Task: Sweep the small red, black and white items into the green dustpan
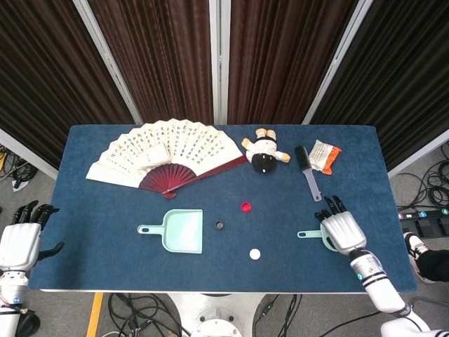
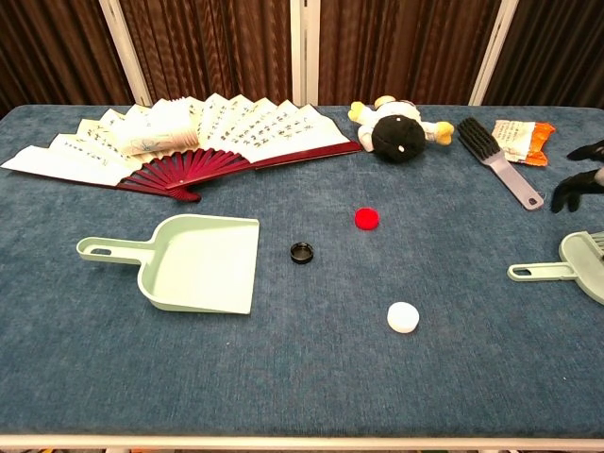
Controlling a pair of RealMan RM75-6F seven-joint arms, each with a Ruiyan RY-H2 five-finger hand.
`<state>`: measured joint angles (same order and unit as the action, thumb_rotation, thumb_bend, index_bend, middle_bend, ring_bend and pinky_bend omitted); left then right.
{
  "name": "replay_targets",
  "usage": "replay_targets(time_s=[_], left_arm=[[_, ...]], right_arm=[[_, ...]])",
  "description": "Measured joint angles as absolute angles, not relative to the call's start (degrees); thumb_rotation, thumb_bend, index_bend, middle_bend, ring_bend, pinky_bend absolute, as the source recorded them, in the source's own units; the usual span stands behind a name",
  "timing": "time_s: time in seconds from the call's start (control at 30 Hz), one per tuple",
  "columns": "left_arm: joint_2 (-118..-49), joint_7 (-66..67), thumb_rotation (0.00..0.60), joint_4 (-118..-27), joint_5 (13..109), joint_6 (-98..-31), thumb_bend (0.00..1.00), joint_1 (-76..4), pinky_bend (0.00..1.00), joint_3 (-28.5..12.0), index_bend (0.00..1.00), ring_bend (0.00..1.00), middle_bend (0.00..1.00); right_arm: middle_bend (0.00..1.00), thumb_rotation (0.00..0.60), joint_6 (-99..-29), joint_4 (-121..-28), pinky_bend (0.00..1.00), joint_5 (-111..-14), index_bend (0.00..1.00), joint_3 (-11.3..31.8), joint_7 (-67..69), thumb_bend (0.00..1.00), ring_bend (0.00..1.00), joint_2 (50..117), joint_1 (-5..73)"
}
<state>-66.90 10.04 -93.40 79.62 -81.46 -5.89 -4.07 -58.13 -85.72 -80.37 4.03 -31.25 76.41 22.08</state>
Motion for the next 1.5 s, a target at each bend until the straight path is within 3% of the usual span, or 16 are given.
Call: replay_targets(time_s=[0.4, 0.67, 0.83, 1.13, 1.27, 1.5], left_arm=[[-67.6, 8.8, 0.6, -92.2, 78.7, -80.8, 0.14, -6.0, 0.14, -3.9, 0.26, 0.09, 0.22], [-67.7, 8.4, 0.6, -91.9, 78.6, -80.6, 0.14, -6.1, 0.14, -3.7, 0.26, 0.09, 0.22], [-67.8, 8.1, 0.6, -91.5, 78.5, -80.5, 0.14, -6.1, 0.14, -3.7, 0.26, 0.09, 0.22], [-68.1, 7.7, 0.6, -90.8, 78.4, -80.4, 0.14, -6.2, 0.14, -3.7, 0.26, 0.09, 0.22], [-68.1, 7.8, 0.6, -90.7, 78.6, -80.3, 0.14, -6.5, 0.14, -3.7, 0.26, 0.09, 0.22], [-66.9, 7.7, 0.6, -91.3, 79.9, -78.8, 0.14, -8.7, 0.14, -4.6, 0.26, 0.09, 0.22]], right_arm=[[0.4, 0.6, -60.1, -77.4, 0.05, -76.9, 0.41, 3.2, -33.3, 0.16, 0.08, 86.8, 22.8], [0.41, 0.6, -60.8, -74.6, 0.05, -76.6, 0.42, 2.2, -31.0, 0.17, 0.08, 89.0, 22.2], [0.43, 0.6, -60.6, -73.9, 0.06, -76.4, 0.43, 1.9, -30.8, 0.23, 0.09, 89.7, 22.4], [0.47, 0.6, -60.5, -73.7, 0.08, -76.0, 0.5, 1.5, -30.6, 0.28, 0.14, 89.9, 22.5], [0.53, 0.6, -60.6, -73.4, 0.11, -76.3, 0.57, 1.4, -29.8, 0.34, 0.19, 90.1, 22.5], [0.61, 0.6, -61.4, -74.9, 0.17, -77.4, 0.68, 2.3, -25.7, 0.54, 0.27, 88.6, 23.1]])
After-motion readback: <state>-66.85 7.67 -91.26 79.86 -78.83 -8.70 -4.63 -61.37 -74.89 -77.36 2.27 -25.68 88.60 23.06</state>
